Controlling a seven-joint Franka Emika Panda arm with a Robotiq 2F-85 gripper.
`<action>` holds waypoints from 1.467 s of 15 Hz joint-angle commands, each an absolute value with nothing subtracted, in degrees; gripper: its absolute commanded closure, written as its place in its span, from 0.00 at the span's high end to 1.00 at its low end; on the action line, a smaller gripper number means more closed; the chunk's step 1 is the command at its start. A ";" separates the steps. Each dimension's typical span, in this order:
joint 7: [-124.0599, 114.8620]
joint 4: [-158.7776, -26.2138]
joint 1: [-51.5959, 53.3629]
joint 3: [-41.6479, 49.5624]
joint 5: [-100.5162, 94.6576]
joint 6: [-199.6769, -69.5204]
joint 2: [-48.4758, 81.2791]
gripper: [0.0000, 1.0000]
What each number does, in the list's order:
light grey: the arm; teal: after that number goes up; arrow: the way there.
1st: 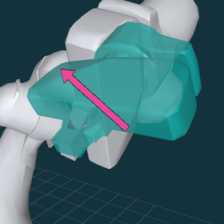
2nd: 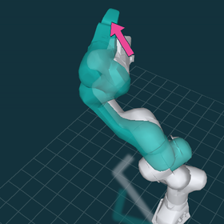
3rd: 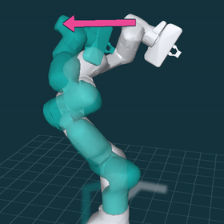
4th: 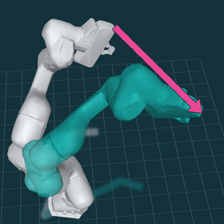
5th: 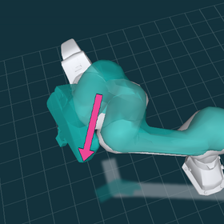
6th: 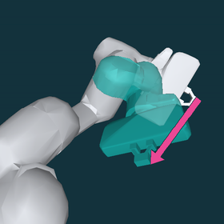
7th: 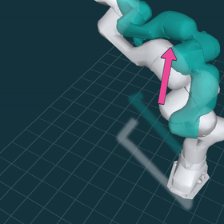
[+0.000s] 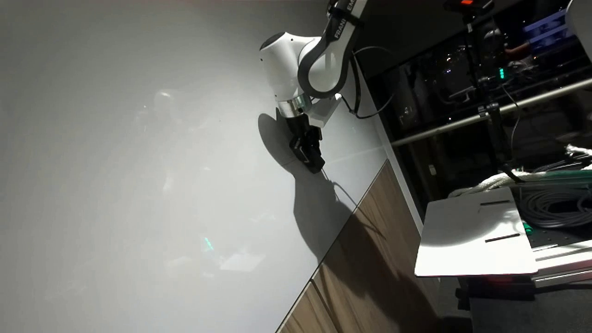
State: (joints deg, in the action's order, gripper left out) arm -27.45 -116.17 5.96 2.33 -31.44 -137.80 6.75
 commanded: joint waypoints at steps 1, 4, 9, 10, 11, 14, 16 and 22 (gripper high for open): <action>-27.60 -113.01 4.30 2.48 -31.13 -138.64 5.24 0.29; -27.54 -112.26 3.31 2.47 -31.08 -139.03 5.35 0.29; -25.77 -112.67 1.46 3.58 -32.03 -139.62 5.01 0.29; -25.27 -112.86 0.86 3.86 -32.20 -139.76 4.64 0.29; -24.26 -112.88 0.07 4.25 -32.04 -139.82 4.14 0.29; -21.88 -111.20 -1.92 5.10 -31.35 -139.81 4.19 0.29; -21.56 -110.26 -2.11 4.76 -31.00 -139.55 4.65 0.29; -26.85 -109.33 2.26 0.26 -32.11 -137.52 7.70 0.29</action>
State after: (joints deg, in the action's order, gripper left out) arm -22.97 -114.50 -0.73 3.07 -31.24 -136.64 2.81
